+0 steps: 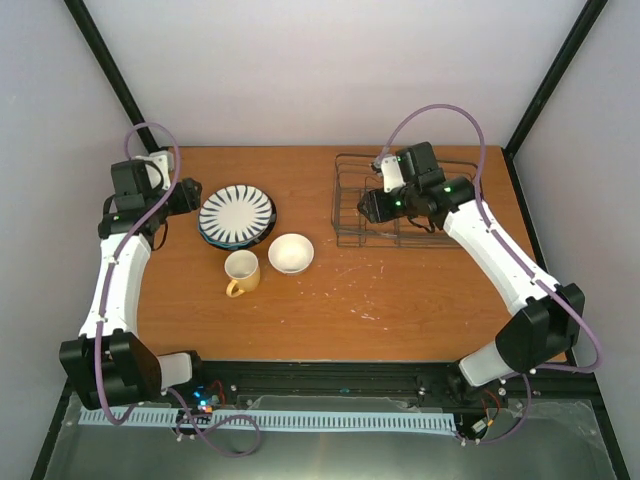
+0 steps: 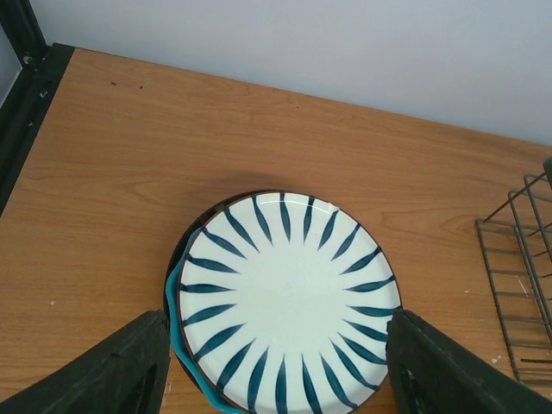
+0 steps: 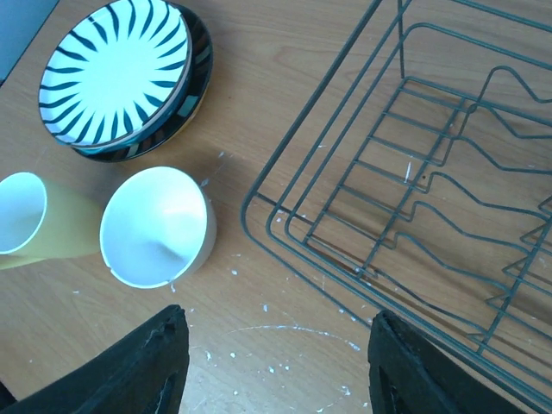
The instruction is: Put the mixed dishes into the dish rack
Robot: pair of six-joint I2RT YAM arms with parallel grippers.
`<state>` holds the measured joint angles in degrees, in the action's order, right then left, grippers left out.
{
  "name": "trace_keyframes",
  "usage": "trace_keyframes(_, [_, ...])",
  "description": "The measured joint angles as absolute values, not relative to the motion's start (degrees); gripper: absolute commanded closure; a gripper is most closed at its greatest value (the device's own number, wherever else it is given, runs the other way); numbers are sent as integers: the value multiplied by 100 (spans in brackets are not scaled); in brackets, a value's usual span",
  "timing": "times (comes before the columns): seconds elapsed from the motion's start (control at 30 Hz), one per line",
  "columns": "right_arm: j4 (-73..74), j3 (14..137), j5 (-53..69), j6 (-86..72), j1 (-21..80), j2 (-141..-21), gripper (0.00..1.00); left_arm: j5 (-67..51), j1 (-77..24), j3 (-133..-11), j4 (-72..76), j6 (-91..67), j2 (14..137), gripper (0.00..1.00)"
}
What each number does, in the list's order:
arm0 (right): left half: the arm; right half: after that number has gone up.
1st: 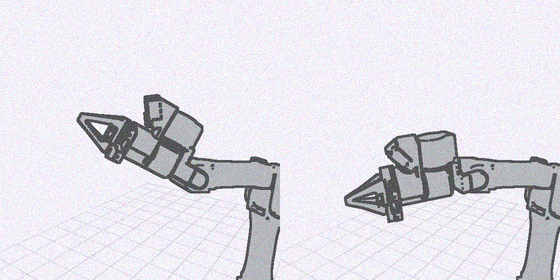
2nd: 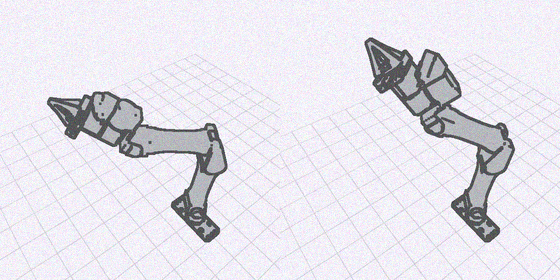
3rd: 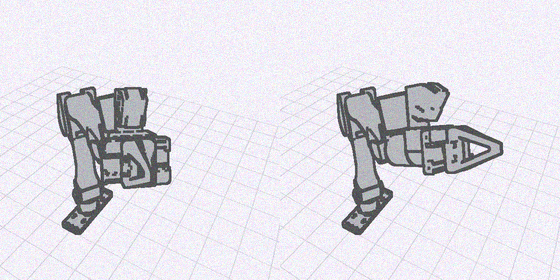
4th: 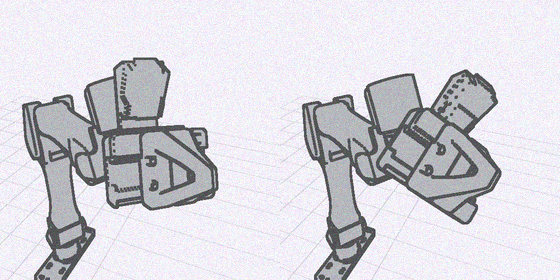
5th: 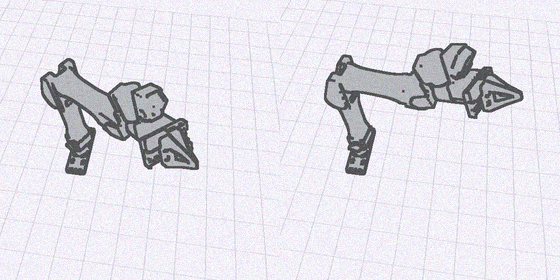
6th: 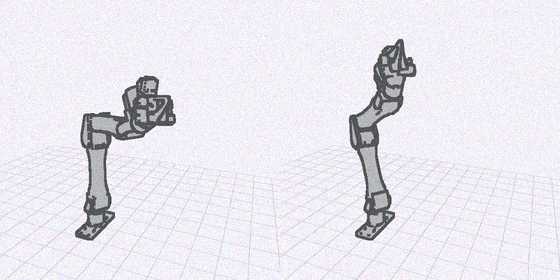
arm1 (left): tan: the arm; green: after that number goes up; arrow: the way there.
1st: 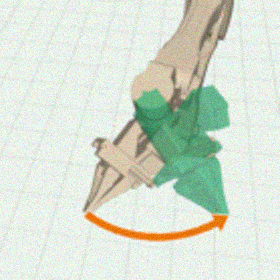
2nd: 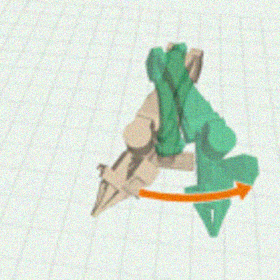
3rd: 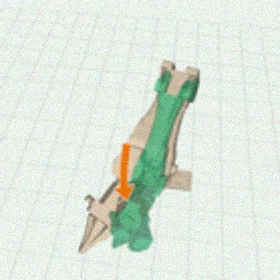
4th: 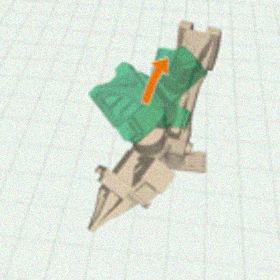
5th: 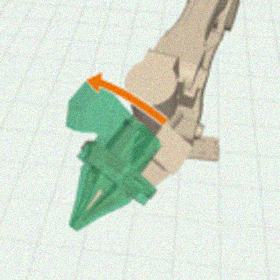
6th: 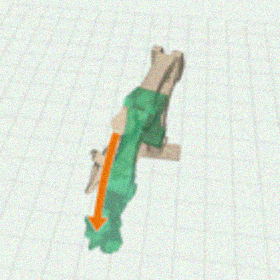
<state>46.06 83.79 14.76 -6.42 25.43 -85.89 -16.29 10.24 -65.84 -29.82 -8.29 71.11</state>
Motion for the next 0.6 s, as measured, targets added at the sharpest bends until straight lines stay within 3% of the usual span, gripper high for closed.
trace_keyframes(0.6, [5142,7446,2366,-440,2853,-7953,50,-1632,1024,-6504,-2971,-954,7094,32])
